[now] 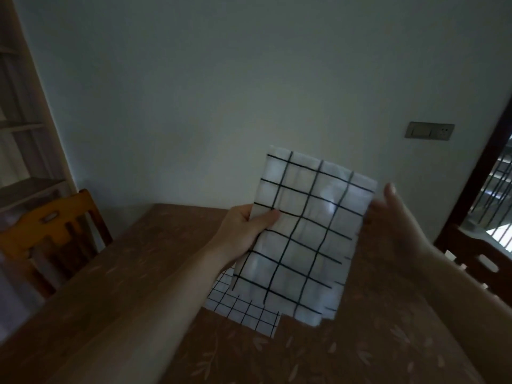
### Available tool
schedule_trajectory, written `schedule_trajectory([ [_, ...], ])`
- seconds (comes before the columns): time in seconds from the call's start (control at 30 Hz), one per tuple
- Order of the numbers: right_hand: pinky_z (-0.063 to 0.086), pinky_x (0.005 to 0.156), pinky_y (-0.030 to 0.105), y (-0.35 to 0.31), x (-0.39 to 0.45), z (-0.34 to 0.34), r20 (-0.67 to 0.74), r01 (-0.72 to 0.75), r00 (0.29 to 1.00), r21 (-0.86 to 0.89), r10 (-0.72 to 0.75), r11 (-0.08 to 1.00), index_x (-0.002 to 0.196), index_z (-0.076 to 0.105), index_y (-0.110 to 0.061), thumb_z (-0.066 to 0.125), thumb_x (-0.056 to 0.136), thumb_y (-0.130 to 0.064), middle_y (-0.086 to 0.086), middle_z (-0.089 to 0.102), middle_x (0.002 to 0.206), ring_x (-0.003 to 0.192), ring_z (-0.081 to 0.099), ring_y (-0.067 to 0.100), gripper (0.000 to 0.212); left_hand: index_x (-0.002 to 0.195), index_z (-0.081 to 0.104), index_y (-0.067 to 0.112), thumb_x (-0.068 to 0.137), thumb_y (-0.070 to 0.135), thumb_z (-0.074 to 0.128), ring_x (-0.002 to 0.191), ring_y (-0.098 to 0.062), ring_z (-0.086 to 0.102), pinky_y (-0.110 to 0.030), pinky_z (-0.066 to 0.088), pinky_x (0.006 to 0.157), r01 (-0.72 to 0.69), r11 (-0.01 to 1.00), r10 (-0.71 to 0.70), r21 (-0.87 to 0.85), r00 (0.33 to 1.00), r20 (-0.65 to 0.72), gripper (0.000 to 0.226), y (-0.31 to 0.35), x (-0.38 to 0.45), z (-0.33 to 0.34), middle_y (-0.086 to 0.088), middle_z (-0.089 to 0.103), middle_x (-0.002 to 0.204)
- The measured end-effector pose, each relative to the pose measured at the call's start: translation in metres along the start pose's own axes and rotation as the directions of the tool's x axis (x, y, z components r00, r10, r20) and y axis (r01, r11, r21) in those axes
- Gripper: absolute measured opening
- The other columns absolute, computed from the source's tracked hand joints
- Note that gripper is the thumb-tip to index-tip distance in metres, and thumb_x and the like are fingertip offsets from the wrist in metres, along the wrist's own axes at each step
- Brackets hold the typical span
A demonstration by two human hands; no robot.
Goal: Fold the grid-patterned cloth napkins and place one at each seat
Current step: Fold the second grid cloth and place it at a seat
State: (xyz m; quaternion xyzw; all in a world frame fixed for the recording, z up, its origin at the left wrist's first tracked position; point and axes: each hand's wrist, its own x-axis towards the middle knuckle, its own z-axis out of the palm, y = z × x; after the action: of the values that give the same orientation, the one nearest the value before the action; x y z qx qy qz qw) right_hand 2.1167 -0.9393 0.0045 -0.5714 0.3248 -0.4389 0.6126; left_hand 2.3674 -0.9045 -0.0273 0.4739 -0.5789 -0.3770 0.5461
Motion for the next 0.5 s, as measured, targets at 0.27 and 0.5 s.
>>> schedule_trajectory([
  [0.27, 0.059, 0.078, 0.040, 0.039, 0.003, 0.015, -0.036, -0.006, 0.999, -0.451, -0.011, 0.892, 0.099, 0.070, 0.000, 0.066, 0.088, -0.009, 0.019, 0.074, 0.095, 0.089, 0.071, 0.033, 0.015, 0.073, 0.058, -0.008, 0.082, 0.049, 0.068, 0.044, -0.010, 0.042, -0.022, 0.038, 0.049, 0.012, 0.992, -0.008, 0.122, 0.999, -0.032, 0.058, -0.016, -0.007, -0.004, 0.002, 0.045, 0.049],
  [0.5, 0.060, 0.067, 0.035, 0.031, 0.005, 0.013, -0.048, -0.072, 0.997, -0.397, 0.058, 0.915, 0.097, 0.069, 0.002, 0.059, 0.092, -0.010, 0.016, 0.075, 0.086, 0.079, 0.073, 0.030, 0.017, 0.105, 0.065, 0.011, 0.096, 0.013, 0.055, 0.070, -0.015, 0.066, -0.029, 0.053, 0.064, 0.259, 0.950, -0.219, -0.175, 0.952, 0.215, 0.013, -0.020, -0.009, -0.024, -0.002, 0.069, 0.078],
])
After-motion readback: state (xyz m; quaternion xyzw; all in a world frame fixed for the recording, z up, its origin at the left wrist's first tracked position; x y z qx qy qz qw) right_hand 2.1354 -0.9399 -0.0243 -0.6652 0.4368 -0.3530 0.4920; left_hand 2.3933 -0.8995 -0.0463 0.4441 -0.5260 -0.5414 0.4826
